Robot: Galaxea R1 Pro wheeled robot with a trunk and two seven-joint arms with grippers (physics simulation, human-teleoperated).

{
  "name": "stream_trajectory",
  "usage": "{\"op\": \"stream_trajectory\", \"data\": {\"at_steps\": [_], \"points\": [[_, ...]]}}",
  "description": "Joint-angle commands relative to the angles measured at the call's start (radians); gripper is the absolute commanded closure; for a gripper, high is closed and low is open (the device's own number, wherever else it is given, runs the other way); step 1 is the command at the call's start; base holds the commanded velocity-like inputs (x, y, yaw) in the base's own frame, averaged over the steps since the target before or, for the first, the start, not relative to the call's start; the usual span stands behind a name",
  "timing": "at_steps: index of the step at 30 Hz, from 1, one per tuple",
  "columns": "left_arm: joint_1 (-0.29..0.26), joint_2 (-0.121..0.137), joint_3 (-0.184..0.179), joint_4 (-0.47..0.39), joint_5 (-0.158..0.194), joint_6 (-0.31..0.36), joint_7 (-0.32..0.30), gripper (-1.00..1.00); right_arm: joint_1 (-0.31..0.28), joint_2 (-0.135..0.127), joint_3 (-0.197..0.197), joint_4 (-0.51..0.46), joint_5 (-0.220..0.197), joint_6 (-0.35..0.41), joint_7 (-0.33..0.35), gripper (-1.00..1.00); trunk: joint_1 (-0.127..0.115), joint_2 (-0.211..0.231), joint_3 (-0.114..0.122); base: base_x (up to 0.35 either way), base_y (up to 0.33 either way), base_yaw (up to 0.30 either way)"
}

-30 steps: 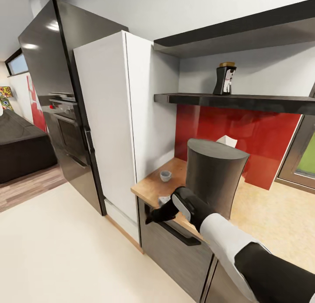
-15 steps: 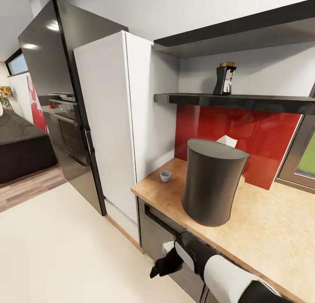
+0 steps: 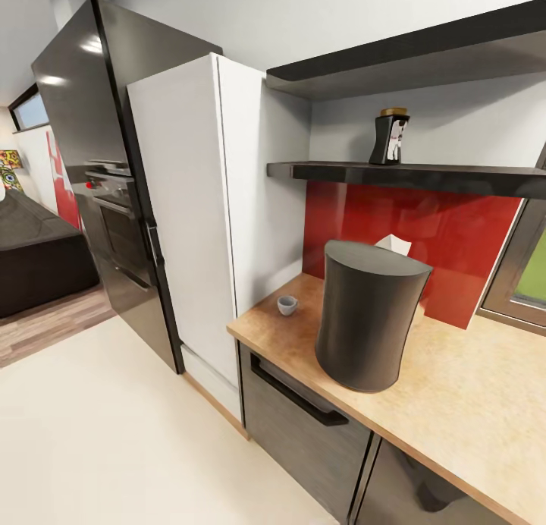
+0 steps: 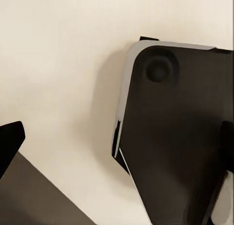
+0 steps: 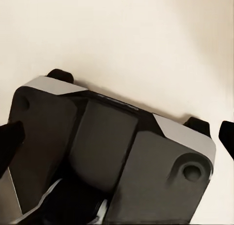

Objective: Set up a coffee station on the kitchen countertop: keep the coffee maker on the countertop, move the bottle of coffee from the kitchen shelf to the counter next to the coffee maker, place a paper coffee filter on top of the coffee maker, put the saucer next to the coffee maker with the coffee cup on the saucer, and place the electric kettle next to the coffee maker.

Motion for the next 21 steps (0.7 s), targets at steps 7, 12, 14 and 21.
{"op": "stream_trajectory", "data": {"at_steps": [7, 12, 14, 21], "points": [[0.001, -0.001, 0.003, -0.003, -0.009, -0.002, -0.002, -1.00, 0.066, -0.021, 0.006, 0.001, -0.014, -0.016, -0.139, -1.00, 0.001, -0.001, -0.001, 0.000, 0.000, 0.000], [0.000, 0.004, 0.003, -0.003, -0.020, -0.002, -0.002, -1.00, 0.075, -0.014, 0.003, 0.000, -0.024, -0.017, -0.167, -1.00, 0.001, -0.001, -0.001, 0.000, 0.000, 0.000], [0.000, 0.004, 0.003, -0.003, -0.021, -0.002, -0.002, -1.00, 0.082, -0.010, 0.003, -0.001, -0.068, -0.017, -0.189, -1.00, 0.001, -0.001, -0.001, 0.000, 0.000, 0.000], [-0.001, 0.007, 0.003, -0.003, -0.021, -0.003, 0.000, -1.00, 0.084, -0.016, 0.002, -0.001, -0.148, -0.019, -0.204, -1.00, 0.001, -0.001, -0.001, 0.000, 0.000, 0.000]]}}
